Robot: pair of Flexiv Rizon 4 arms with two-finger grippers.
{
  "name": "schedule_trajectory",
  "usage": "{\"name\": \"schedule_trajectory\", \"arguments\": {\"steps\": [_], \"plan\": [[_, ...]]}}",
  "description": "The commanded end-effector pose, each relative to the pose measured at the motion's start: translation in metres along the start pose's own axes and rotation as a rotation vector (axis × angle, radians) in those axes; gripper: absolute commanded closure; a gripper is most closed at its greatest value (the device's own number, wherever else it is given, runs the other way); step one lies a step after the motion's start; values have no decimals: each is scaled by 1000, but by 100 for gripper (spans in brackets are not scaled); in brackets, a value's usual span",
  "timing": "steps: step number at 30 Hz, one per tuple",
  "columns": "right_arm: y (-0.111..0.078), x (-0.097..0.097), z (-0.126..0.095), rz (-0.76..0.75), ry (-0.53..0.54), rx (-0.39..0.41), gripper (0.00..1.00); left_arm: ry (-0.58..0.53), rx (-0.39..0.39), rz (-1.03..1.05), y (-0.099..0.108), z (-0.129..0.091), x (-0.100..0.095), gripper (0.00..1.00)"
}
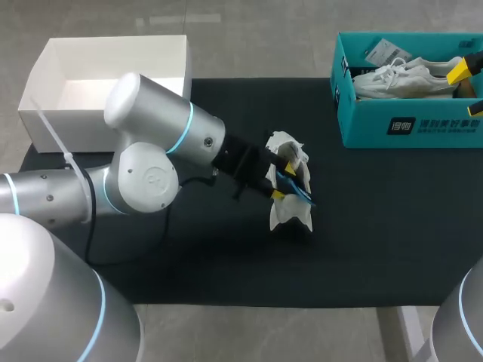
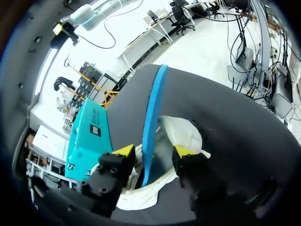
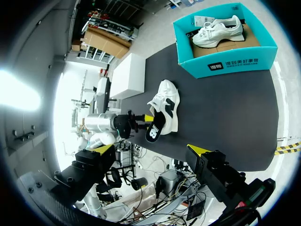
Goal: Take the shoe out of the shoebox, open the shoe tongue, remove and reinsert the insole, then place the shoe into the shoebox
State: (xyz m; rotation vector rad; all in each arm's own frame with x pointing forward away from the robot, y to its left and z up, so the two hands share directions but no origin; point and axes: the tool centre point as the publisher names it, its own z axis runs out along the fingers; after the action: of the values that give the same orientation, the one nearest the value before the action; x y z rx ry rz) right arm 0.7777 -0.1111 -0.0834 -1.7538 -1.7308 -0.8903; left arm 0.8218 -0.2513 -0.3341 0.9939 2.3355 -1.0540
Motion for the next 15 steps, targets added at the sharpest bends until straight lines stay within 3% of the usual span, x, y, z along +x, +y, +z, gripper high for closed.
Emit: {"name": "schedule_trajectory", "arguments": {"steps": [1,8,15], "plan": [[1,0,0,1,-2,2,0,1,3,2,0,4,-2,100],[1,0,0,1,-2,2,0,11,9,9,-4,6,-1,100],[1,0,0,1,-2,2,0,21,-18,1,9,14,0,100]]}}
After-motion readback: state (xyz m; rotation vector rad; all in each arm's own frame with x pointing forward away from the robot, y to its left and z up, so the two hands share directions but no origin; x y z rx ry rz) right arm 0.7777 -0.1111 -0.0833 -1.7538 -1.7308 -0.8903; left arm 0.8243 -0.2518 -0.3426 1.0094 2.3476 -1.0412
